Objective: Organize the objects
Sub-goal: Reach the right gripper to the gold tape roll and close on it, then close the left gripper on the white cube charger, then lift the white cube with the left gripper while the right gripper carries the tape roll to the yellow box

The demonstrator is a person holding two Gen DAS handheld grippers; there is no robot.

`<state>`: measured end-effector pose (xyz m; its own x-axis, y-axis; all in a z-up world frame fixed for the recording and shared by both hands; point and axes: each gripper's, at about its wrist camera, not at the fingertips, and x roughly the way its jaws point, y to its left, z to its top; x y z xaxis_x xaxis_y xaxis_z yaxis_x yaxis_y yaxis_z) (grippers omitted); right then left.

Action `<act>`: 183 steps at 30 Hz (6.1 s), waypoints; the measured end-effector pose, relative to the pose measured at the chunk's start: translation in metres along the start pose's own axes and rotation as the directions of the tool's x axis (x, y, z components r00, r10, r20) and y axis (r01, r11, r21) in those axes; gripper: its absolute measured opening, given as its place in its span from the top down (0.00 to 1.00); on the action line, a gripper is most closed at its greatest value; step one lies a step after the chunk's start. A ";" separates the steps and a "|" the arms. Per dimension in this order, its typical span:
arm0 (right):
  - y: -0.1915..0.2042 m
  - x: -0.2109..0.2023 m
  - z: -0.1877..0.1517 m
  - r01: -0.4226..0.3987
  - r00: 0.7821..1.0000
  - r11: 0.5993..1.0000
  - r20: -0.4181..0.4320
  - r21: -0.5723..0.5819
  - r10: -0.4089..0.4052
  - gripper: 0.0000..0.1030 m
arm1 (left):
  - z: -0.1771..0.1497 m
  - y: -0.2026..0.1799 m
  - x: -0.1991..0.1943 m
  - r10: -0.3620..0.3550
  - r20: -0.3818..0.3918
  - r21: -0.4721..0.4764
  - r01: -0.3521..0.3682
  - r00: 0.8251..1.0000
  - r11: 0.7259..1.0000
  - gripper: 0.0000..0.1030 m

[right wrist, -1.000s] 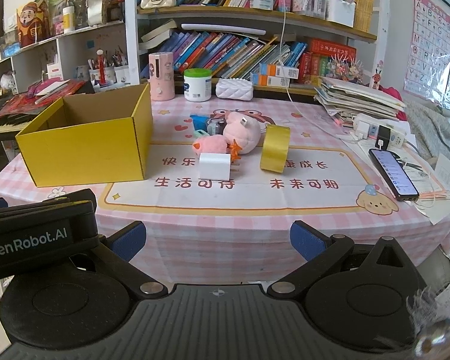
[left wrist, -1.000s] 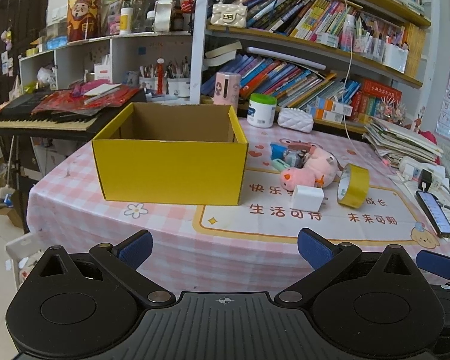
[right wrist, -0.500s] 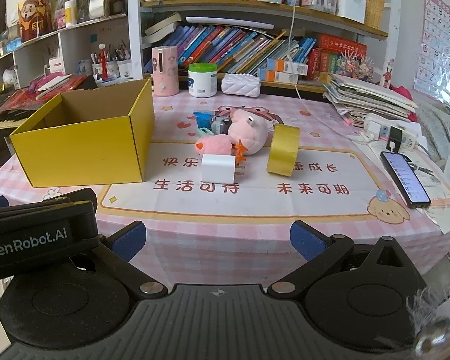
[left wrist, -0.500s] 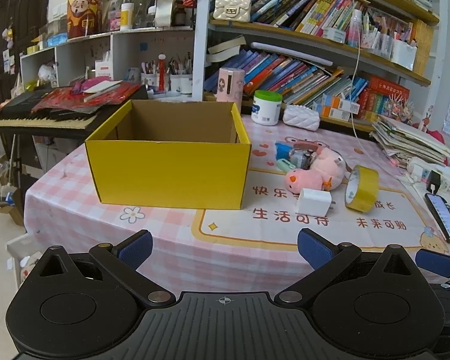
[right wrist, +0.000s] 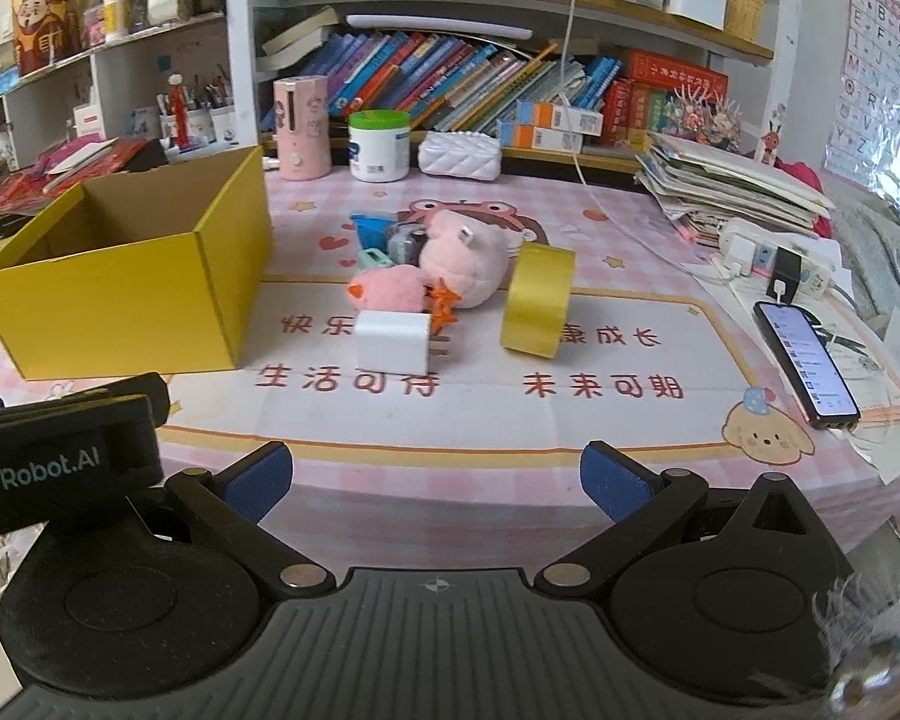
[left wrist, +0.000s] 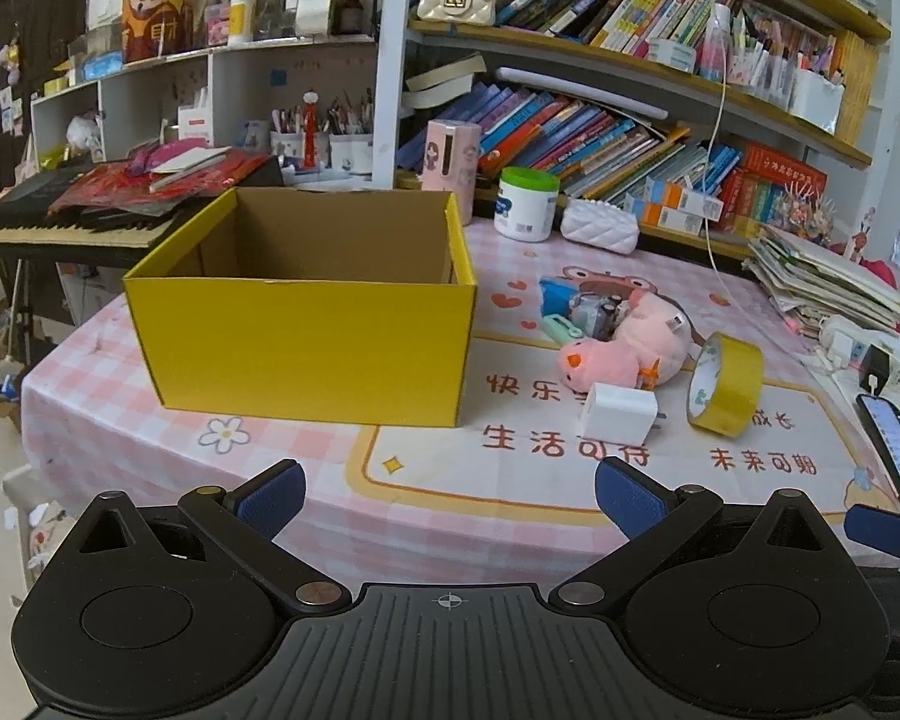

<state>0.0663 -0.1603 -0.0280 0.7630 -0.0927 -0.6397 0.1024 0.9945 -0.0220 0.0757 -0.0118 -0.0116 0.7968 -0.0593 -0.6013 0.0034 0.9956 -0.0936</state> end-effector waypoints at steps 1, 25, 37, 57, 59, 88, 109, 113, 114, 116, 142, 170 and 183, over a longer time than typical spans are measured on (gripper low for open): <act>-0.003 0.002 0.001 0.002 1.000 1.000 -0.002 0.002 -0.002 0.00 | 0.001 -0.002 0.002 0.000 0.000 0.000 0.000 1.000 1.000 0.00; -0.096 0.068 0.048 0.016 1.000 0.995 -0.015 0.099 -0.015 0.02 | 0.021 -0.040 0.039 0.158 -0.021 -0.087 -0.159 0.987 0.983 0.00; -0.098 0.115 0.072 -0.059 0.997 0.996 -0.044 0.062 0.062 0.02 | 0.024 -0.048 0.047 0.222 -0.035 -0.110 -0.225 0.974 0.968 0.00; -0.109 0.191 0.092 -0.164 0.975 0.985 -0.141 0.055 0.171 0.62 | 0.032 -0.067 0.080 0.227 -0.073 -0.080 -0.232 0.971 0.969 0.00; -0.115 0.186 0.094 -0.162 0.978 0.986 -0.126 0.048 0.167 0.62 | 0.033 -0.074 0.085 0.202 -0.073 -0.070 -0.207 0.977 0.976 0.00; -0.178 0.150 0.099 -0.143 0.989 0.990 -0.022 0.015 0.143 0.68 | 0.027 -0.145 0.159 0.095 -0.161 0.091 -0.081 0.982 0.993 0.06; -0.155 0.155 0.100 -0.190 0.980 0.981 -0.064 -0.026 0.188 0.68 | 0.025 -0.121 0.178 0.014 -0.208 0.014 -0.011 0.978 1.000 0.37; -0.147 0.147 0.097 -0.175 0.982 0.984 -0.069 -0.008 0.174 0.68 | 0.034 -0.104 0.157 -0.012 -0.155 -0.045 0.004 0.988 0.999 0.37; -0.145 0.144 0.096 -0.174 0.983 0.985 -0.068 -0.004 0.173 0.68 | 0.036 -0.099 0.151 -0.018 -0.141 -0.059 0.010 0.990 0.998 0.37; -0.138 0.138 0.094 -0.170 0.983 0.985 -0.065 0.005 0.170 0.68 | 0.039 -0.089 0.137 -0.032 -0.112 -0.079 0.023 0.993 0.997 0.37; 0.073 0.024 0.016 -0.334 0.940 0.936 -0.109 -0.111 0.323 0.68 | -0.019 0.114 -0.011 0.058 -0.027 -0.210 -0.063 0.998 0.976 0.37; 0.171 -0.032 -0.019 -0.445 0.896 0.873 -0.100 -0.199 0.433 0.68 | -0.031 0.192 -0.065 0.089 0.051 -0.223 -0.076 0.995 0.972 0.37; 0.169 -0.022 0.052 -0.399 0.895 0.897 0.130 -0.187 0.426 0.68 | 0.029 0.184 -0.042 0.078 0.168 -0.167 -0.050 0.983 0.985 0.37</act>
<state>0.1002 0.0075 0.0227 0.8101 0.3339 -0.4820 -0.3324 0.9387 0.0916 0.0606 0.1756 0.0192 0.8846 0.0319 -0.4653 -0.1373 0.9713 -0.1943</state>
